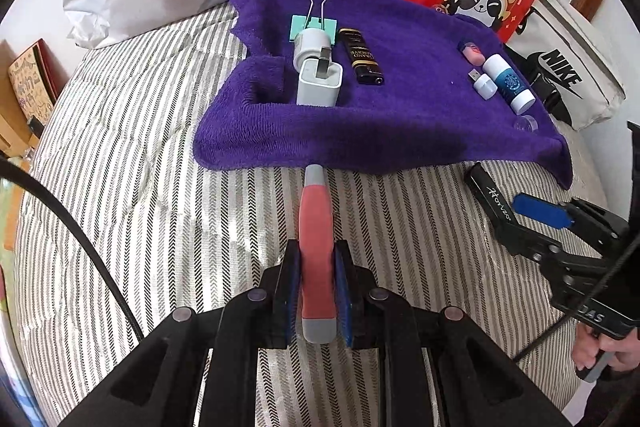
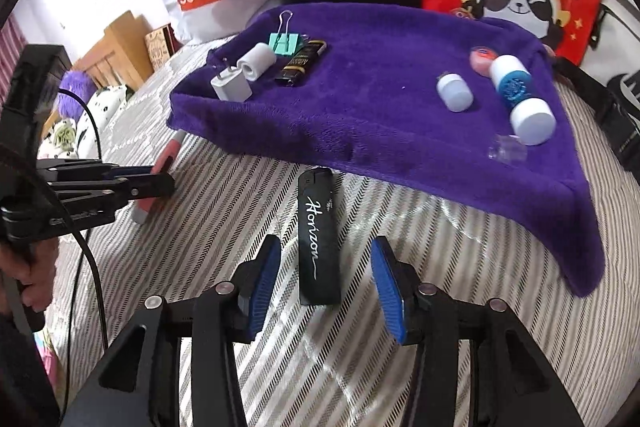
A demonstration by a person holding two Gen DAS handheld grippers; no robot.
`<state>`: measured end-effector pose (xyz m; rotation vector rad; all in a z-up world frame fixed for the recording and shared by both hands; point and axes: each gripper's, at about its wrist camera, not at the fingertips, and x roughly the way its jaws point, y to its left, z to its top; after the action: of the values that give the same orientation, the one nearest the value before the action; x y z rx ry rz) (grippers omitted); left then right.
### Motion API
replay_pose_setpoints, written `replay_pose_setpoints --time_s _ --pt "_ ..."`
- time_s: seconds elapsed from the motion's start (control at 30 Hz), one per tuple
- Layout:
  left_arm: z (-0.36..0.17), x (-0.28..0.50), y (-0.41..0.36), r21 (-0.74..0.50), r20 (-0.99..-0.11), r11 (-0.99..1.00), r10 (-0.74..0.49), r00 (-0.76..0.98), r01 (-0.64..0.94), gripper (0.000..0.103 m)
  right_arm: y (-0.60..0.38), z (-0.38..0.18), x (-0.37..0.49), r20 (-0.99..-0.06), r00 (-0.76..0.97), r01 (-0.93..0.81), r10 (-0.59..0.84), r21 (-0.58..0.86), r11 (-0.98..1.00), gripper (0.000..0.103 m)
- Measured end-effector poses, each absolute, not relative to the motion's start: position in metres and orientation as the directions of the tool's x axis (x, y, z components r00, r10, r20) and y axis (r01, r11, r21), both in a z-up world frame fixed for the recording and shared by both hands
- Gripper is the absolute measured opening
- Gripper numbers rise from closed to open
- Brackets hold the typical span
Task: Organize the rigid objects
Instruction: 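Grasp the black Horizon stick with the right gripper while the left lifts the pink tube, then carry the pink tube and Horizon stick over the purple towel with both grippers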
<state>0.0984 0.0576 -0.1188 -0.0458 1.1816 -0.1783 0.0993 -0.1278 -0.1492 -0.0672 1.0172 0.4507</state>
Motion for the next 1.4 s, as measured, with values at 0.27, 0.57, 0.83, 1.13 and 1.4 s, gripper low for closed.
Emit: replay_pose_setpoints --time_s 0.27,0.57,0.83,1.13,1.4 --pt "-0.118 0.096 0.063 -0.148 -0.912 0.983 -0.18 0.37 0.111 0.016 -0.108 -0.152 0.094 -0.823 0.511 -0.465 0.248 -0.022 0.885 0.032" --pt "-0.117 0.095 0.062 -0.136 -0.91 0.983 -0.172 0.378 0.122 0.016 -0.151 -0.139 0.089 -0.855 0.46 -0.318 0.238 0.091 0.944 0.021" --pt "-0.117 0.094 0.061 -0.133 -0.91 0.983 -0.17 0.379 0.122 0.016 -0.155 -0.147 0.082 -0.874 0.46 -0.281 0.153 0.02 0.96 0.023" --pt "-0.118 0.093 0.057 -0.115 -0.913 0.986 -0.154 0.378 0.122 0.016 -0.155 -0.148 0.078 -0.867 0.47 -0.317 0.165 0.009 0.948 0.022" --pt "-0.119 0.096 0.055 -0.13 -0.91 0.985 -0.165 0.379 0.117 0.016 -0.154 -0.151 0.076 -0.855 0.491 -0.304 0.168 0.013 0.952 0.022"
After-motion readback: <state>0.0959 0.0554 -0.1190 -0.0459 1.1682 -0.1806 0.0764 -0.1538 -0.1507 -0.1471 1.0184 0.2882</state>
